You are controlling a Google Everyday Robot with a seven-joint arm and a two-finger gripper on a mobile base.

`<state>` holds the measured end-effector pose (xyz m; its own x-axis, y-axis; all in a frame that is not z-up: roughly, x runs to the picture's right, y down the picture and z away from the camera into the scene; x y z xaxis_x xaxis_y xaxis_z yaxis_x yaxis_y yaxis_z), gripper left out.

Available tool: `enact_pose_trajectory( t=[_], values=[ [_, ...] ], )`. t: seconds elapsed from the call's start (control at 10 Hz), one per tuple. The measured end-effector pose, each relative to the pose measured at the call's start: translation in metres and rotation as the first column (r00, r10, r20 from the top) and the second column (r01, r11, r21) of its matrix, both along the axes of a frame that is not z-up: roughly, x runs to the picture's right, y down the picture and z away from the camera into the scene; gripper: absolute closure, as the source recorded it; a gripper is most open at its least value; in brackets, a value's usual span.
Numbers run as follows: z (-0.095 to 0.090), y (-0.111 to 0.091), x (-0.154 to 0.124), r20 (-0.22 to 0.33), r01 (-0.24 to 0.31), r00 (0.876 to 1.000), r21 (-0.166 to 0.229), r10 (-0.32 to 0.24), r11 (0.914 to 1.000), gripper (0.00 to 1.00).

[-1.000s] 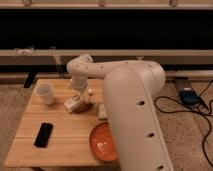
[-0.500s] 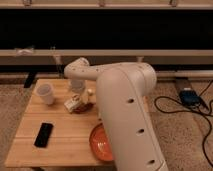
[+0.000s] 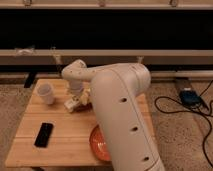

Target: Place the bottle in the ceramic bowl

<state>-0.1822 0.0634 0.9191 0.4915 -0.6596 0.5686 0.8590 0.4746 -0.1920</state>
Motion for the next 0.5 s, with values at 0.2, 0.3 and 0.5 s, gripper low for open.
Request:
enact_pose_trajectory(
  t=[0.2, 0.3, 0.5],
  values=[
    [0.0, -0.0001, 0.0002, 0.0, 0.0, 1.0, 0.0, 0.0, 1.0, 0.2],
    [-0.0002, 0.0002, -0.0013, 0.001, 0.001, 1.0, 0.0, -0.001, 1.0, 0.2],
    [-0.0003, 0.0004, -0.0016, 0.001, 0.001, 1.0, 0.0, -0.001, 1.0, 0.2]
  ],
)
